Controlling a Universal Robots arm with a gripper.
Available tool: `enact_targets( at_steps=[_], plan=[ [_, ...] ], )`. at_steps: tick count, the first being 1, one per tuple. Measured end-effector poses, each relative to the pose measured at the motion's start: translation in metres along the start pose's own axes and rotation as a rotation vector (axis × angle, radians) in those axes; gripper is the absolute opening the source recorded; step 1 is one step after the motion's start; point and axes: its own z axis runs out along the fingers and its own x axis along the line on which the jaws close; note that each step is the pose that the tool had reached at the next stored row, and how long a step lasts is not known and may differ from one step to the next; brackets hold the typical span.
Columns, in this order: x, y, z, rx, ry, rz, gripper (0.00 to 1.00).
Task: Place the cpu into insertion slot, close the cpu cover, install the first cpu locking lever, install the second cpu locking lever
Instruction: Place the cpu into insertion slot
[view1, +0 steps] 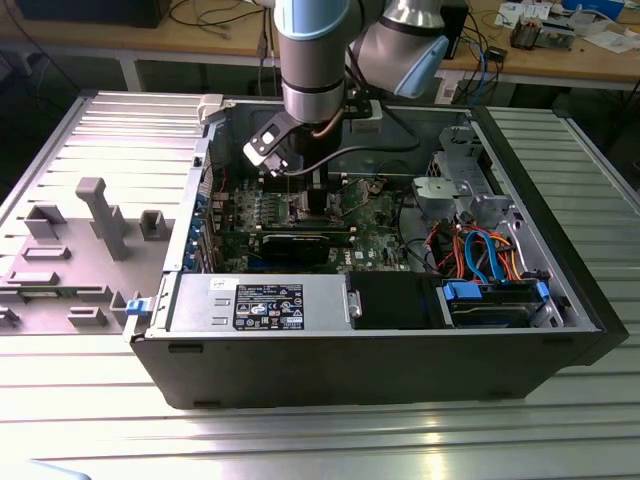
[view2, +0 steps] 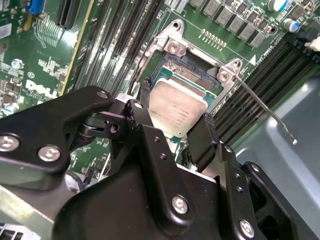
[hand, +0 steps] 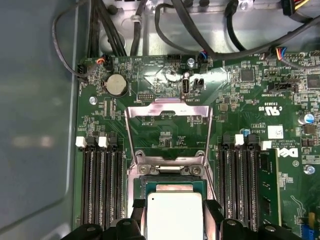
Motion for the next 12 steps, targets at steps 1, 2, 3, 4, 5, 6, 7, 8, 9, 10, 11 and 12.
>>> enact_targets(
  at_steps=[1,2,3,4,5,6,7,8,9,10,11,12],
  plan=[
    [-0.0001,-0.0014,0.0019,0.0000,0.0000,0.000,0.55],
    [-0.0003,-0.0020,0.0053,0.0003,0.0001,0.000,0.55],
    [-0.0002,-0.0021,0.0068,0.0010,0.0002,-0.001,0.55],
    [0.0001,-0.0023,0.0082,0.0025,0.0001,0.000,0.55],
    [0.0003,-0.0023,0.0091,0.0032,0.0001,0.000,0.55],
    [0.0007,-0.0024,0.0099,0.0038,0.0000,0.000,0.55],
    [0.0010,-0.0024,0.0104,0.0042,0.0000,0.000,0.55],
    [0.0016,-0.0025,0.0112,0.0049,-0.0001,0.000,0.55],
    [0.0022,-0.0025,0.0117,0.0057,-0.0007,0.000,0.55],
    [0.0030,-0.0026,0.0125,0.0065,-0.0022,0.000,0.55],
    [0.0033,-0.0026,0.0128,0.0068,-0.0025,0.001,0.55],
    [0.0035,-0.0026,0.0131,0.0071,-0.0028,0.002,0.55]
  ],
)
